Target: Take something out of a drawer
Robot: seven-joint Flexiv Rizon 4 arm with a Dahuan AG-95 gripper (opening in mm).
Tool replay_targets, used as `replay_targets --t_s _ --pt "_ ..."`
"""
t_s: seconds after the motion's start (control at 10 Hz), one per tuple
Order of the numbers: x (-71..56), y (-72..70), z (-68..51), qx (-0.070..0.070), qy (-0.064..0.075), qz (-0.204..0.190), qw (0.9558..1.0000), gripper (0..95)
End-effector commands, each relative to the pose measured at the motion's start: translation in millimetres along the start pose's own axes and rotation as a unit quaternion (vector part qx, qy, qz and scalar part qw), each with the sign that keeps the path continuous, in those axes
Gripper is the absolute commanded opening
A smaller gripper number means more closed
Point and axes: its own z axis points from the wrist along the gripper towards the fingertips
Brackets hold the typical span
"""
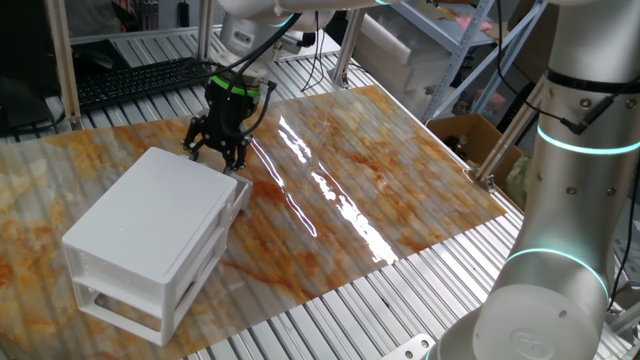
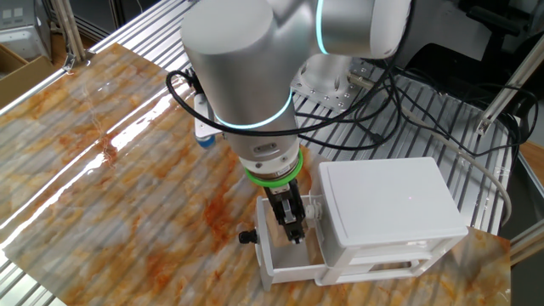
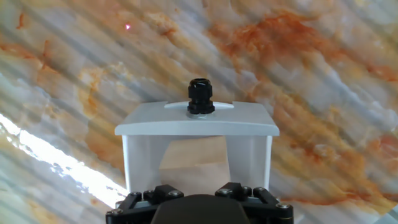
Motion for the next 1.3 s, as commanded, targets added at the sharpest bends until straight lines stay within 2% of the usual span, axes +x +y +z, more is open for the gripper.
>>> replay_targets --t_s 0.1,0.5,1.0,1.1,1.2,1.3 --pt "0.3 0.1 -1.7 0.002 -0.001 -0.002 1.0 0.0" --pt "-1.8 0.7 -8.2 0.005 0.007 -0.004 1.0 0.0" --pt "-4.2 -3.1 -26.3 0.016 0.012 -0.031 0.9993 0.0" --pt "-4.1 -5.8 -32.0 0.025 0.01 -0.062 0.9977 0.0" --pt "-4.2 -7.5 -35.0 0.039 0.002 -0.097 0.9945 0.0" --pt "-4.6 -10.8 -38.1 0.059 -0.007 -0.151 0.9868 0.0"
